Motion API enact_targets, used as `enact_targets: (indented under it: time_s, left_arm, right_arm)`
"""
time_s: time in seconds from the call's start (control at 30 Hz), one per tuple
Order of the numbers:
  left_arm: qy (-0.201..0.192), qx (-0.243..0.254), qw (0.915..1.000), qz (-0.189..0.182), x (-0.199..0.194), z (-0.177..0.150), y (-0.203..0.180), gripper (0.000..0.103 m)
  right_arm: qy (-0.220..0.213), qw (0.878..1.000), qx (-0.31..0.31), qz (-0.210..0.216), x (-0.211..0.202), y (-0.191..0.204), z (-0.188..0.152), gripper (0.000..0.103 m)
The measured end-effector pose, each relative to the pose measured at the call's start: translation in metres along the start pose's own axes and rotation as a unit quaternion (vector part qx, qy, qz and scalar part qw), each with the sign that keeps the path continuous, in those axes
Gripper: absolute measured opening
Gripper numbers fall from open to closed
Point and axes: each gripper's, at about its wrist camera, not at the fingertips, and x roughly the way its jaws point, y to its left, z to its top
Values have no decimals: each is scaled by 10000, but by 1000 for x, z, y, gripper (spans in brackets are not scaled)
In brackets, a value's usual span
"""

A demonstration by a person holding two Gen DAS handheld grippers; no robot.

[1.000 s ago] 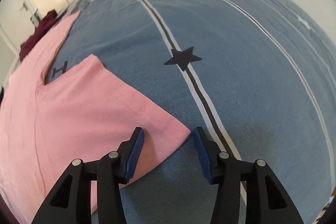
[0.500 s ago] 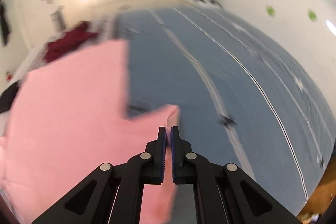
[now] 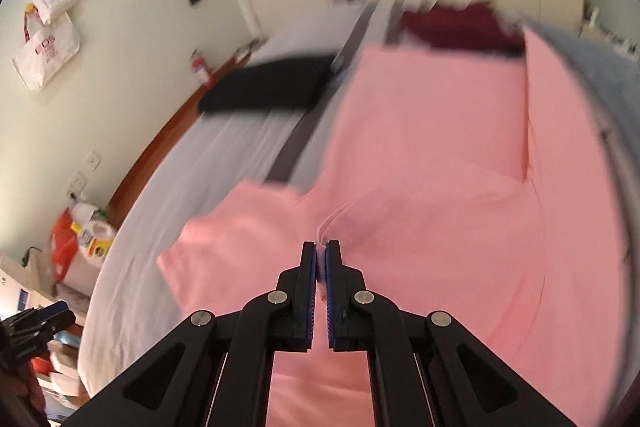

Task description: Fold clothes

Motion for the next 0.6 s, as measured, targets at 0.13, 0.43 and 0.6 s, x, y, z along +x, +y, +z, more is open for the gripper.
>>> enact_targets:
  time_s: [0.13, 0.43, 0.6]
  left_arm:
    - [191, -34, 9994, -274, 20, -3, -11, 38]
    - [229, 399, 9902, -1319, 65, 26, -115, 38]
    - [300, 883, 9849, -1460, 101, 45, -184, 38]
  right_arm:
    - [455, 9986, -219, 181, 25, 27, -26, 8]
    - [59, 9969, -664, -419, -46, -31, -62, 29]
    - [186, 9950, -593, -779, -59, -78, -82, 29]
